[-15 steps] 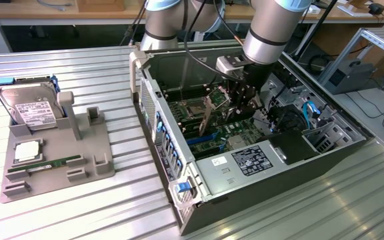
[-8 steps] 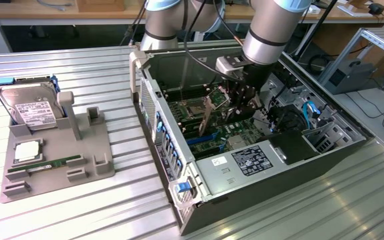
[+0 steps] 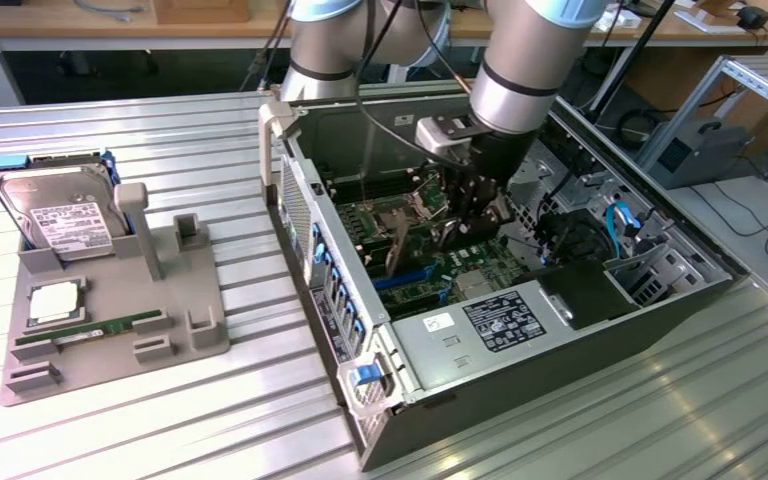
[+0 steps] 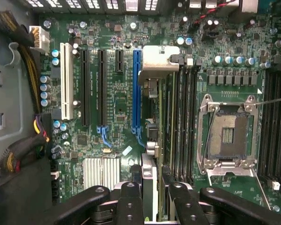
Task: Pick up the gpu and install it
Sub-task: 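Insert the gpu into the slot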
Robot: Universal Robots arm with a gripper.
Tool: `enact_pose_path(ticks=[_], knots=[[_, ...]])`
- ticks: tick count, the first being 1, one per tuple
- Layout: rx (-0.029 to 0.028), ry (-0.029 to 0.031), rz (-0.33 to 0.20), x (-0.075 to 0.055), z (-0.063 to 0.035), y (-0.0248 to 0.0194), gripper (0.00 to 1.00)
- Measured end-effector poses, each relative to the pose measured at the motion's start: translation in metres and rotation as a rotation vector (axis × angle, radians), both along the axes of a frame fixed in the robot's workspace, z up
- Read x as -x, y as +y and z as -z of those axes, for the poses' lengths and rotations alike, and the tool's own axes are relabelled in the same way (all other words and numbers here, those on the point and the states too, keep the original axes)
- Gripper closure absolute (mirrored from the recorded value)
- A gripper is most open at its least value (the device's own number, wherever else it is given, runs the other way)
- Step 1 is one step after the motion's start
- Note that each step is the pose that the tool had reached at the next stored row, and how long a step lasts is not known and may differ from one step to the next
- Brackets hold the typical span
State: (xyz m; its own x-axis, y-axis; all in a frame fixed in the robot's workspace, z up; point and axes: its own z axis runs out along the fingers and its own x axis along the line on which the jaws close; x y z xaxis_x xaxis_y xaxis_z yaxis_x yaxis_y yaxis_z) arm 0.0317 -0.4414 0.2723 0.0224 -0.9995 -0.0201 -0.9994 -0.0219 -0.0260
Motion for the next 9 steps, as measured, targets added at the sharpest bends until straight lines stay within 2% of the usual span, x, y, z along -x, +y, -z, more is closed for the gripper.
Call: enact_pose_path(ticks=[3, 9], knots=[[0.0000, 0.0000, 0.000, 0.005, 0.0019, -0.0043, 0.73], [0.0003, 0.0001, 0.000, 0.018, 0.0043, -0.0061, 0.73]])
